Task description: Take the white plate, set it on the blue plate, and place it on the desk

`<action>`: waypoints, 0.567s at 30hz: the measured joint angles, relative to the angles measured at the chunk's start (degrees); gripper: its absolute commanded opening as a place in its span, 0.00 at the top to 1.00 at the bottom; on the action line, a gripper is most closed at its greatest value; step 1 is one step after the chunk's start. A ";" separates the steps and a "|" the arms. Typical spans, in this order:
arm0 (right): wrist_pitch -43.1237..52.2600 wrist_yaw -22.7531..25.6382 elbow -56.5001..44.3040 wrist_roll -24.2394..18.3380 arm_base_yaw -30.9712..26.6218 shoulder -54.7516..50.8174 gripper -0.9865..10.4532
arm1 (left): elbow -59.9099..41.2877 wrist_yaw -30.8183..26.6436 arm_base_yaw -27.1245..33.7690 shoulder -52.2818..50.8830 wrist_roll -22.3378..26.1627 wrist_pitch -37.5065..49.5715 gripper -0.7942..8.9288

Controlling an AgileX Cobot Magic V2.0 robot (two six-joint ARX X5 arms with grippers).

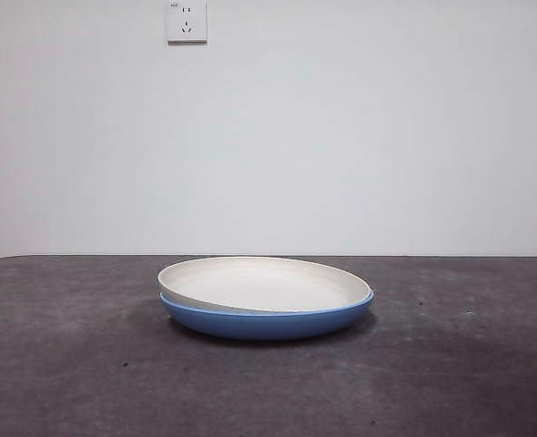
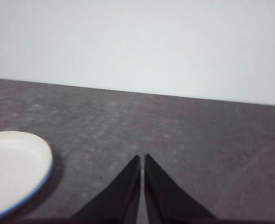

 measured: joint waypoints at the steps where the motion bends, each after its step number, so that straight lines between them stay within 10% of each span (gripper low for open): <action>1: 0.66 1.09 -1.40 0.68 0.00 -1.03 0.91 | 0.00 0.02 0.00 0.00 0.00 -0.02 0.91; 17: -4.37 4.17 -5.97 3.39 0.00 -1.90 0.91 | 0.00 0.00 0.00 0.00 -0.09 -0.02 0.91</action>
